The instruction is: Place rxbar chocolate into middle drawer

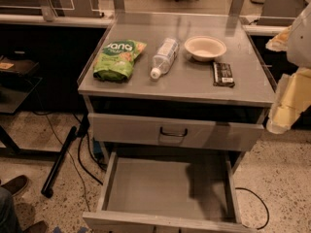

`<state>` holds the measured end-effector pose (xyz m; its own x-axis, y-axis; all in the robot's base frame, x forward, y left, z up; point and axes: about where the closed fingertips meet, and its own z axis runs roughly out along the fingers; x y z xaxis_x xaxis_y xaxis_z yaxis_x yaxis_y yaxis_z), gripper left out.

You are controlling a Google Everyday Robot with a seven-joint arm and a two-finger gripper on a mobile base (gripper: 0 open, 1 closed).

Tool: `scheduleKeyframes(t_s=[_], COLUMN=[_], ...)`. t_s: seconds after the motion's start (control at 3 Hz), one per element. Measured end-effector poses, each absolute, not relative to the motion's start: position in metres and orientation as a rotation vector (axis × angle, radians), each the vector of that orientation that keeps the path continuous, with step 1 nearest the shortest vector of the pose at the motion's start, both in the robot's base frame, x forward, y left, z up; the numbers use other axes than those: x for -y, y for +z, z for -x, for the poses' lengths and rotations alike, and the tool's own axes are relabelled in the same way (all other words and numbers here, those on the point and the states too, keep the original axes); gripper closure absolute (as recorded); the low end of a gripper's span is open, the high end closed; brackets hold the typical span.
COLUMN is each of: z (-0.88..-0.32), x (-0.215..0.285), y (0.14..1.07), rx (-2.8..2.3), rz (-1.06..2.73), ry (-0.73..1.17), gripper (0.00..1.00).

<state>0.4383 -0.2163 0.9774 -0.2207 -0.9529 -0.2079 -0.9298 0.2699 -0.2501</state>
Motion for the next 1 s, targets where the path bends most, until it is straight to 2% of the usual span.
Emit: scheduleKeyframes(t_s=[0.33, 0.67, 1.0], z=[-0.438, -0.464, -0.54], x=[0.216, 0.216, 0.219], y=[0.977, 0.971, 0.944], rx=[-2.229, -2.223, -2.243], rz=[1.722, 1.697, 1.699], ry=[-0.102, -0.133, -0.186], gripper=[0.0, 0.0, 0.0])
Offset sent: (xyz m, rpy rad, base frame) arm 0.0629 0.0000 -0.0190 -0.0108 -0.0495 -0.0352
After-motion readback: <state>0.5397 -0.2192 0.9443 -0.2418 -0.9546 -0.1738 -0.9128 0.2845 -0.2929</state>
